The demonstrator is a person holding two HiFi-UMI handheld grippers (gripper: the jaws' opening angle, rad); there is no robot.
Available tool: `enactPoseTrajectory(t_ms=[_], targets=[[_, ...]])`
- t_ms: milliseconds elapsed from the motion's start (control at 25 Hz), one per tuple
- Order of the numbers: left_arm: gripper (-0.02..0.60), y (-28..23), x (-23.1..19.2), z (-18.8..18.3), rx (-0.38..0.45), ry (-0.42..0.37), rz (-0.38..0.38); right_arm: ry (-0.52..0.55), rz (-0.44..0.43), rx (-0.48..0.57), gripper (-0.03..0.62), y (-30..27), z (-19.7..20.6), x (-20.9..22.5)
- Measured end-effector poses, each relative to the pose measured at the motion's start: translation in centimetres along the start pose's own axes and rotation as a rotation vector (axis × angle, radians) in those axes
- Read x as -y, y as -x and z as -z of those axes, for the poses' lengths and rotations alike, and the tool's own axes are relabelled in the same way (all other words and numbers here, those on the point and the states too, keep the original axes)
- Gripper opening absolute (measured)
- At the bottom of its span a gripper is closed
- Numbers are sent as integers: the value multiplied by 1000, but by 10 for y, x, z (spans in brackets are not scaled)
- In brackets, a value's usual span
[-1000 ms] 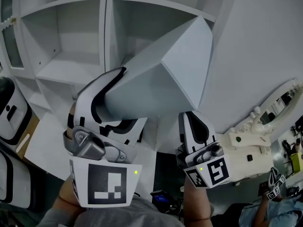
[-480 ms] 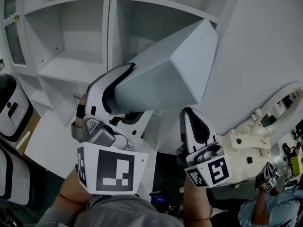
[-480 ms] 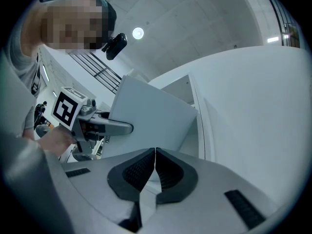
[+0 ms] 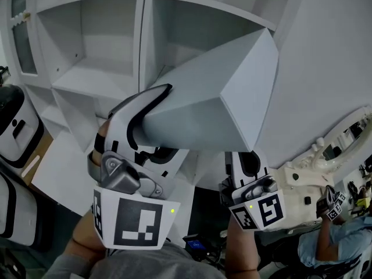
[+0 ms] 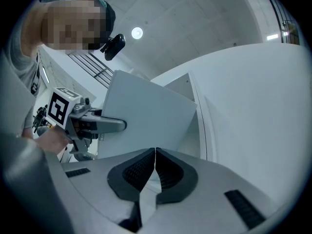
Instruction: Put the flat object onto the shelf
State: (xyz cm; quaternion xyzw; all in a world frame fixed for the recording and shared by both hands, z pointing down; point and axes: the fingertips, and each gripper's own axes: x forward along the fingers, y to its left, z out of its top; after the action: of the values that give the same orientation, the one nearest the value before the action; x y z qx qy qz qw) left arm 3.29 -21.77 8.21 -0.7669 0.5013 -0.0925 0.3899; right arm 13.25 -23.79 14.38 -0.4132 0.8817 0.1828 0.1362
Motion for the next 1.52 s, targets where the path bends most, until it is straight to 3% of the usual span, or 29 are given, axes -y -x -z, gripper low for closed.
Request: enactPoseTrajectory(t_ms=[200,400,560,1040,1520], targets=[[267,24,-3,-6,39,73,32,-19,-16,-4,29,-6,7,-4],[268,35,-6,-10,182,76,54,-32,-32,-10,28,-10,12,-10],[268,31,-6,0,227,102,82,-28,-27,-17,29,-10,12,-10],[272,7,18,10,385,-21,196,0,32,-45,29,7,13,6],[273,1,10,16,558,-9,293,33,81,-69,28,20,8,10]])
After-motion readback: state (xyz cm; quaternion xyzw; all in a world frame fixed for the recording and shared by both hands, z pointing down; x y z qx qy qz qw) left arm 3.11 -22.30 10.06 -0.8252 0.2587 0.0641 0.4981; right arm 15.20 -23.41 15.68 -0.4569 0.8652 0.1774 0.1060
